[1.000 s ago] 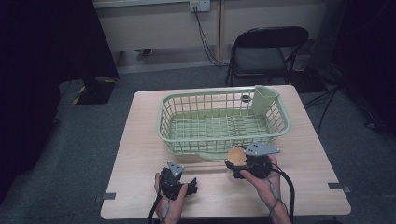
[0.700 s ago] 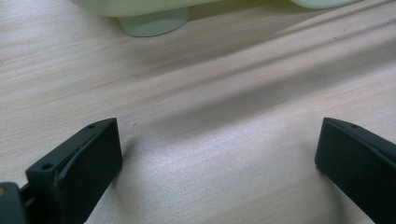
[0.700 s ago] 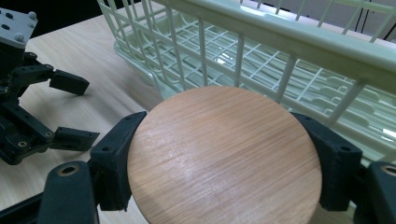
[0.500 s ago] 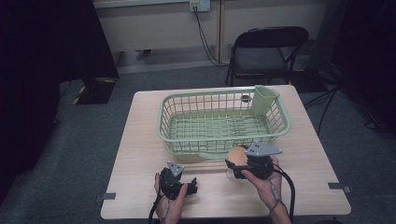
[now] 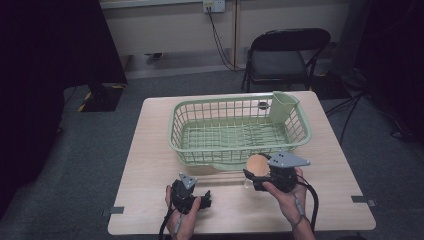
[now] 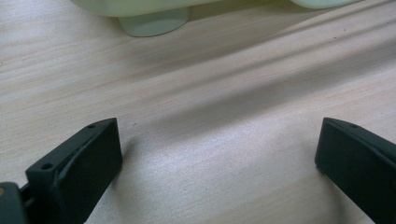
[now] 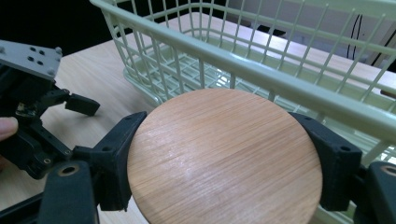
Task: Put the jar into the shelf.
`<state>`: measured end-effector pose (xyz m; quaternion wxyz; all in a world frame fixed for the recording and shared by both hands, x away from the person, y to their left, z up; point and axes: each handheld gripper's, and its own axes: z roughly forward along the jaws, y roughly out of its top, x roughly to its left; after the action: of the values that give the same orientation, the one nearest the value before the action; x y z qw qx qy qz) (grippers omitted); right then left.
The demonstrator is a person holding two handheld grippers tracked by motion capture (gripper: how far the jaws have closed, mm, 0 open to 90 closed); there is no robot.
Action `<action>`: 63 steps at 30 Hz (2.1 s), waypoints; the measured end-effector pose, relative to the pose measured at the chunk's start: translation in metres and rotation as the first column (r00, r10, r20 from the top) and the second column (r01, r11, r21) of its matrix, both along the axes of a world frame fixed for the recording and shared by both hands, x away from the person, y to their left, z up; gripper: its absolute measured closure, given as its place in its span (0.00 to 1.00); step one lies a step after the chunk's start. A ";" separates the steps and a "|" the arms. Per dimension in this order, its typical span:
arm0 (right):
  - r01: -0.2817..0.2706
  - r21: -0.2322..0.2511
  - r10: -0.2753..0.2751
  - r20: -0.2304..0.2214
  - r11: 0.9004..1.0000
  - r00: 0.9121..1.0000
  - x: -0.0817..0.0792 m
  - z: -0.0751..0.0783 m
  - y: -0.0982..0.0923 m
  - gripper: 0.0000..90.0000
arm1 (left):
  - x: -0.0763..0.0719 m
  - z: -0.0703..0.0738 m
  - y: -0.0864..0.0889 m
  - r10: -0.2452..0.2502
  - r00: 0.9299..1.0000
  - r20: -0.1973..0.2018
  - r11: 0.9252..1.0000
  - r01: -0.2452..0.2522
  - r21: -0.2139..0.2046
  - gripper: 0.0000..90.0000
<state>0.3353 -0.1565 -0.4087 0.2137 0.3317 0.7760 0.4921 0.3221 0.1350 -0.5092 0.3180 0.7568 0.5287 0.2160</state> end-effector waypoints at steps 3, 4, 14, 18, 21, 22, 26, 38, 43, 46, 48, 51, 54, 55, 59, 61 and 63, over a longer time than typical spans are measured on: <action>-0.003 0.009 0.003 0.013 1.000 1.000 -0.001 0.004 -0.001 0.26 | 0.000 0.000 0.000 0.000 1.000 0.000 1.000 0.000 0.000 0.00; -0.003 0.014 0.003 0.016 1.000 1.000 -0.002 0.006 -0.001 0.26 | 0.000 0.000 0.000 0.001 1.000 0.000 1.000 -0.001 -0.001 0.00; -0.027 0.051 0.025 0.041 0.998 0.999 -0.003 0.018 -0.001 0.26 | 0.000 0.000 0.000 0.000 1.000 0.000 1.000 0.000 0.000 0.00; -0.030 0.056 0.027 0.055 0.998 0.998 -0.004 0.026 -0.002 0.26 | 0.000 0.000 0.000 0.000 1.000 0.000 1.000 0.000 0.000 0.00; -0.039 0.070 0.035 0.060 0.997 0.998 -0.005 0.029 -0.003 0.26 | 0.000 0.000 0.000 0.000 1.000 0.000 1.000 0.000 0.000 0.00; -0.042 0.078 0.037 0.062 0.996 0.997 -0.005 0.031 -0.003 0.26 | 0.000 0.000 0.000 0.000 1.000 0.000 1.000 0.000 0.000 0.00; -0.045 0.083 0.038 0.079 0.996 0.996 -0.005 0.041 -0.005 0.26 | 0.000 0.000 0.000 0.000 1.000 0.000 1.000 0.000 0.000 0.00; -0.082 0.095 0.072 0.107 0.992 0.992 -0.001 0.066 0.000 0.26 | 0.000 0.000 0.000 0.000 1.000 0.000 1.000 0.000 0.000 0.00; -0.090 0.088 0.079 0.122 0.992 0.989 0.004 0.081 0.004 0.26 | 0.000 0.000 0.000 0.000 1.000 0.000 1.000 0.000 0.000 0.00; -0.097 0.095 0.085 0.128 0.991 0.988 0.006 0.087 0.005 0.26 | 0.000 0.000 0.000 0.001 1.000 0.001 1.000 -0.001 -0.001 0.00; -0.103 0.085 0.091 0.135 0.991 0.987 0.009 0.095 0.008 0.26 | 0.000 0.000 0.000 -0.001 1.000 -0.001 1.000 0.001 0.002 0.00; -0.121 0.103 0.108 0.123 0.987 0.987 0.014 0.102 0.010 0.26 | 0.000 0.000 0.000 0.002 1.000 0.001 1.000 -0.002 -0.002 0.00; -0.126 0.103 0.113 0.126 0.987 0.986 0.017 0.106 0.013 0.26 | 0.000 0.000 0.000 -0.001 1.000 0.000 1.000 0.001 -0.001 0.00; -0.129 0.107 0.116 0.116 0.986 0.986 0.022 0.108 0.015 0.26 | 0.000 0.000 0.000 -0.001 1.000 0.000 1.000 0.001 -0.001 0.00; -0.131 0.109 0.118 0.116 0.985 0.986 0.029 0.110 0.019 0.26 | 0.000 0.000 0.000 -0.001 1.000 0.000 1.000 0.001 -0.001 0.00; -0.131 0.113 0.119 0.111 0.985 0.987 0.034 0.113 0.021 0.26 | 0.000 0.000 0.000 -0.001 1.000 0.000 1.000 0.001 -0.001 0.00; -0.131 0.104 0.119 0.113 0.986 0.986 0.038 0.116 0.024 0.26 | 0.000 0.000 0.000 -0.002 1.000 0.000 1.000 0.002 0.000 0.00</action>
<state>0.3729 -0.1328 -0.2925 0.2045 0.2670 0.7544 0.5637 0.3223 0.1351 -0.5092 0.3182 0.7572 0.5281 0.2158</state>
